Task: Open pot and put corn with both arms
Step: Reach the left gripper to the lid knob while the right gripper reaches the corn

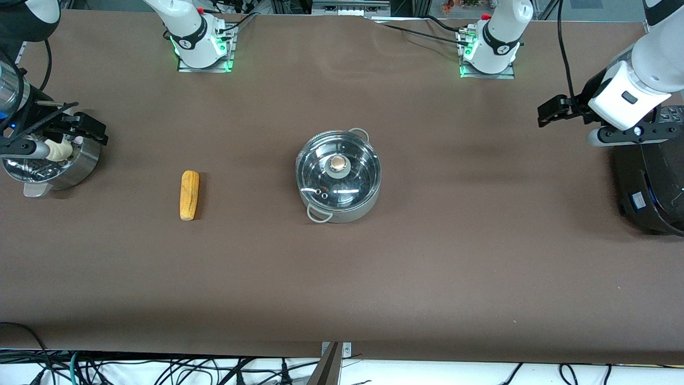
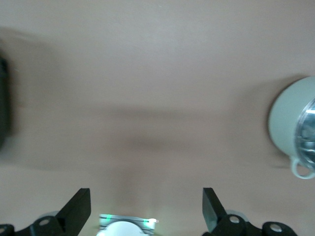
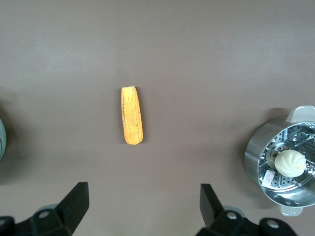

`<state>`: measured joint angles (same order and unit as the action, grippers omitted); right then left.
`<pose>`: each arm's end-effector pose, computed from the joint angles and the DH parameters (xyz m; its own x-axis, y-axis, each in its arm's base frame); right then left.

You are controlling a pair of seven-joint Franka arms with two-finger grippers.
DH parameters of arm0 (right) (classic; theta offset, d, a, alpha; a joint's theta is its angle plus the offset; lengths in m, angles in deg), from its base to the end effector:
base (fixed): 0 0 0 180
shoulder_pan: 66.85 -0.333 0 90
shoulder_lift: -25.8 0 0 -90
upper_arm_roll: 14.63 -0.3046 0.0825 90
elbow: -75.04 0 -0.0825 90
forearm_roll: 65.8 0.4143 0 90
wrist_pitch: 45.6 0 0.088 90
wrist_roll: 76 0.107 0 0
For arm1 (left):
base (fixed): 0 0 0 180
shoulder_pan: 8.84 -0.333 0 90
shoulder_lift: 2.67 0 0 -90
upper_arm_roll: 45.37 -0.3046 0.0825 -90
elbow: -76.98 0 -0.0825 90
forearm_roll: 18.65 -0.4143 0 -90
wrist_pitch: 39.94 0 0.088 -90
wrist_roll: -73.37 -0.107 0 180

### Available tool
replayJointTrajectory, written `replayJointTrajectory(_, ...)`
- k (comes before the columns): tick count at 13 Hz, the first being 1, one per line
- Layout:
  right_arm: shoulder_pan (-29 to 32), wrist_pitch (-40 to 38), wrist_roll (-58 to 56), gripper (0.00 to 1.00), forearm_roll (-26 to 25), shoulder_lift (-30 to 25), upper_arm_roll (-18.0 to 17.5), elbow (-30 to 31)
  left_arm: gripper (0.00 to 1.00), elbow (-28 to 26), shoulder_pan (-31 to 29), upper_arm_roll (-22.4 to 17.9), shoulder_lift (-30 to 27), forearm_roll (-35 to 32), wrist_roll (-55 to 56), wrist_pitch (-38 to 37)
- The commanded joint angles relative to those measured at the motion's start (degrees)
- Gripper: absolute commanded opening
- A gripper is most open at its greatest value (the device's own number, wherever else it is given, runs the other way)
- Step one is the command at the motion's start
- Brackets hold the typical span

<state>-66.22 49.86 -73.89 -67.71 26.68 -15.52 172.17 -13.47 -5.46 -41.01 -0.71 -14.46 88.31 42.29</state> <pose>0.5921 -0.0006 0.5495 0.9986 -0.0291 -0.0433 -0.0276 -0.9990 0.0344 0.5716 -0.0857 0.5791 0.9748 0.1169 -0.1898 0.1243 -0.9919 0.0276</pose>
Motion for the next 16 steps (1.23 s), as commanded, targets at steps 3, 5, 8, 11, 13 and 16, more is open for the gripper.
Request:
replayJointTrajectory(3, -0.45, -2.89, 0.70, 1.00, 0.85, 3.75, 0.01, -0.28, 1.00, 2.64, 1.88, 3.54, 4.89, 5.74, 11.76, 3.10)
replayJointTrajectory(5, -2.46, -2.39, 0.96, 1.00, 0.94, 7.79, -0.35, 1.90, 1.00, 4.13, 4.25, 6.79, 7.69, 6.00, 20.26, 4.85)
replayJointTrajectory(8, -3.09, 14.86, 1.13, 1.00, 0.77, 10.89, -0.26, 11.63, 1.00, 10.45, 14.50, 7.95, 16.64, 5.57, 34.23, 11.07)
replayJointTrajectory(11, -5.01, 30.27, 11.04, 1.00, 0.24, 13.26, -0.35, 20.87, 1.00, 12.48, 22.69, 7.51, 23.06, 5.04, 40.16, 17.85)
replayJointTrajectory(13, -5.37, 36.53, 11.59, 1.00, -0.29, 14.84, -0.26, 24.23, 1.00, 18.34, 28.31, 6.02, 29.12, 2.16, 43.06, 18.40)
replayJointTrajectory(16, -5.37, 46.10, 11.51, 0.99, -0.90, 18.27, -0.08, 27.66, 1.00, 23.47, 32.99, 5.57, 36.16, -2.08, 45.00, 20.14)
